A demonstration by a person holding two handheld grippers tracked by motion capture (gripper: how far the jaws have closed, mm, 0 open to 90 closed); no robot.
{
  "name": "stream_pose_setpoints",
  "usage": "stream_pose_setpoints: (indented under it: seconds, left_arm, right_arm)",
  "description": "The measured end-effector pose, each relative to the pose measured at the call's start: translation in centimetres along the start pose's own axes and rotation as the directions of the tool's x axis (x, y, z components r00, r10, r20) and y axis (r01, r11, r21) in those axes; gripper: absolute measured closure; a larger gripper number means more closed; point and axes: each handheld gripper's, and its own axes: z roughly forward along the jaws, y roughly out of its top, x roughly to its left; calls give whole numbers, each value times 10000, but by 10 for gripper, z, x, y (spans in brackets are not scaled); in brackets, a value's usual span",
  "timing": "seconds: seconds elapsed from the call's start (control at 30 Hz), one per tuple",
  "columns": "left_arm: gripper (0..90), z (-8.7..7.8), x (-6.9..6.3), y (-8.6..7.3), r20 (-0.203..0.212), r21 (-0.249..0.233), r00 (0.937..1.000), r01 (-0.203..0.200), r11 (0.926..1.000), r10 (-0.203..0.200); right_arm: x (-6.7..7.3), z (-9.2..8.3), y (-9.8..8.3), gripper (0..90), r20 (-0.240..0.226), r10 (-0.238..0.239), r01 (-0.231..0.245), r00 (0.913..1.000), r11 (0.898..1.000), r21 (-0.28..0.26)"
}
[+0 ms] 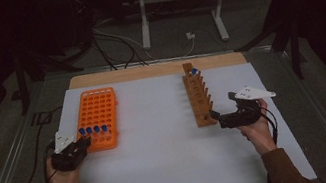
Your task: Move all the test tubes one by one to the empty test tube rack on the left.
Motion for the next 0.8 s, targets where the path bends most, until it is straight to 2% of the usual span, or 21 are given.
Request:
stream_pose_setpoints:
  seconds: [0.2,0.27,0.37,0.47,0.67,0.8]
  left_arm:
    - [781,-1,1,-1,50,-40,9999,96,9999,-95]
    - [768,-1,1,-2,120,-173,9995,301,9994,-299]
    - [643,-4,1,-4,-102,-194,9995,312,9993,-314]
    - [566,-9,2,-4,-69,-406,9986,520,9978,-523]
    - [332,-24,1,-1,274,-885,9936,1118,9898,-1098]
    - [162,-33,-1,-1,380,-1166,9908,1335,9842,-1299]
  right_arm:
    - [-1,2,0,0,-6,-12,12,10000,10000,19]
    - [0,2,0,0,-2,-8,8,10000,10000,29]
    - [1,2,0,0,-14,9,-9,10000,10000,6]
    - [1,3,1,0,-10,-27,27,10000,10000,-4]
    - [0,5,6,0,51,74,-74,10000,9999,-105]
    - [0,10,13,0,148,102,-100,9998,9998,-178]
